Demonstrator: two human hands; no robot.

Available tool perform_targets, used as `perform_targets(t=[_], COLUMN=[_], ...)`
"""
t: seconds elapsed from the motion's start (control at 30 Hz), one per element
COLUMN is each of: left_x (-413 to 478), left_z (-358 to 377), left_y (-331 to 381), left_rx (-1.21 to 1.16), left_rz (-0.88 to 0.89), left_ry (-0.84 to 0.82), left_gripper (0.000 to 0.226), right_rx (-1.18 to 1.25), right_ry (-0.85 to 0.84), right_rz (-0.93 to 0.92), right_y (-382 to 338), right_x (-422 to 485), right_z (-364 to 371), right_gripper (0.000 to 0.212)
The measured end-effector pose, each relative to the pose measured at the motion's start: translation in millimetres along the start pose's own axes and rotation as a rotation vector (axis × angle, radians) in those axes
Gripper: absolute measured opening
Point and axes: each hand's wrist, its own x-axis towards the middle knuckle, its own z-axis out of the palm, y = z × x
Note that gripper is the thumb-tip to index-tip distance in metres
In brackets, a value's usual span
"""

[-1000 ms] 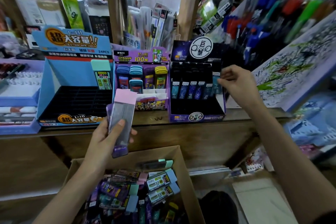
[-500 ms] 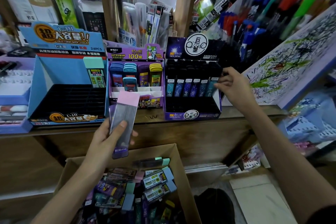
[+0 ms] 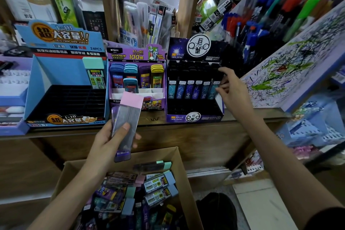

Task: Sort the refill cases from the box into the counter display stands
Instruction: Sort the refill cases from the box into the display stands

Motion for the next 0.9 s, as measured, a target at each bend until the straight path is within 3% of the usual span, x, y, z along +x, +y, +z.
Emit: perform_targets(t=[0.13,0.37,0.43,0.57,0.67,0.8,0.9], left_x=[0.4,0.6,0.3,1.1,-0.6,-3.4,-1.9], left_z=[0.3,2.6,2.3,4.2,1.3,-11.8,-23.5], left_y=[1.1,2.2,2.4,3.6,5.4,7.9,11.7], left_rx=[-0.012,-0.061,-0.080,-0.095,-0.109,-0.058,0.048], left_rz=[0.009,0.022,0.030,0.039,0.043,0.087,0.184], left_ry=[-0.010,-0.022,-0.031,-0.046,-0.047,-0.008,0.122], left_gripper=[0.034,0.036,0.035,0.036,0.035,0.033,0.024], right_rx=[-0.128,-0.172,-0.025,0.513,0.870,0.920,0.962], right_ry=[0.068,0.072,0.059,-0.334,-0.513,-0.428,-0.370], right_rz=[-0.087,-0.084,-0.066,0.108,0.265,0.303,0.340], right_y=[-0.7,-26.1,-52.2,-121.9,-162.4,-193.0,-204.8], right_x=[0.4,-6.1,-16.7,-40.2,-49.0,-49.0,-48.0], right_z=[1.6,-4.9,-1.9,15.5,38.6,61.7,68.3], right_gripper=[0.042,0.042,0.032,0.008,0.008,0.013,0.017])
